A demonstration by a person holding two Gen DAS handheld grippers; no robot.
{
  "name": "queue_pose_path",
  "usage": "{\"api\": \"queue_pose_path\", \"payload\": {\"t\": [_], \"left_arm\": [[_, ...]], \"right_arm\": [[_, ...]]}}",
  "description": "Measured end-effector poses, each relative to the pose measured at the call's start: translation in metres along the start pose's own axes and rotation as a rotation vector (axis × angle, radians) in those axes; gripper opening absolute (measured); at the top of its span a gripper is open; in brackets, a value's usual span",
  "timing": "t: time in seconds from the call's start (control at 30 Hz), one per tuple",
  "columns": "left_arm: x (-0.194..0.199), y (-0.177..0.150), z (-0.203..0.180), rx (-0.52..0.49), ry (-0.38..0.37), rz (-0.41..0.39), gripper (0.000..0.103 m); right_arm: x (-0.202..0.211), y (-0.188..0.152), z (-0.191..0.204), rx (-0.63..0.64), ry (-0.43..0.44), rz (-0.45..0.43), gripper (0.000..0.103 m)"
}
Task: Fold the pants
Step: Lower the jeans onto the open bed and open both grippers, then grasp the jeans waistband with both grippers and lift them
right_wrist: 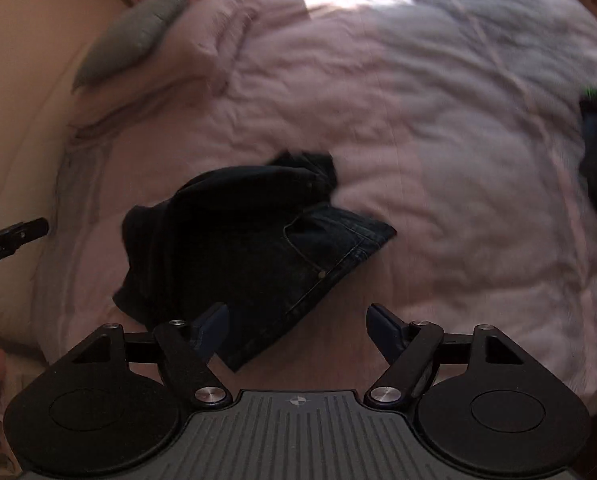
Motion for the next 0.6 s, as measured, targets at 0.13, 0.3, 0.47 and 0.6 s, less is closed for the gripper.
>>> {"api": "queue_pose_path", "payload": {"t": [0.13, 0.3, 0.47, 0.6], "left_arm": [[-0.019, -0.097, -0.006, 0.100, 0.008, 0.164, 0.047], [0.004, -0.139, -0.027, 0.180, 0.040, 0.191, 0.049], [0.029, -0.159, -0.039, 0.233, 0.093, 0.198, 0.053], [0.045, -0.182, -0.046, 0.286, 0.128, 0.219, 0.053]], "right_arm": [[-0.009, 0.017, -0.057, -0.103, 0.026, 0.080, 0.073], [0.010, 0.015, -0.044, 0.004, 0.046, 0.035, 0.073], [0.013, -0.006, -0.023, 0.148, 0.075, 0.029, 0.073], [0.004, -0.019, -0.014, 0.201, 0.118, 0.064, 0.073]]}}
Point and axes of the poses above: each gripper's, at about its wrist camera, not at the fingertips, and x roughly against the way its jaws point, z to its left, y to its top, the point moved 8 cm from there along -x, roughly the way its jaws point, and after that the axes turned 7 degrees about -x, right-handed, at the moved point
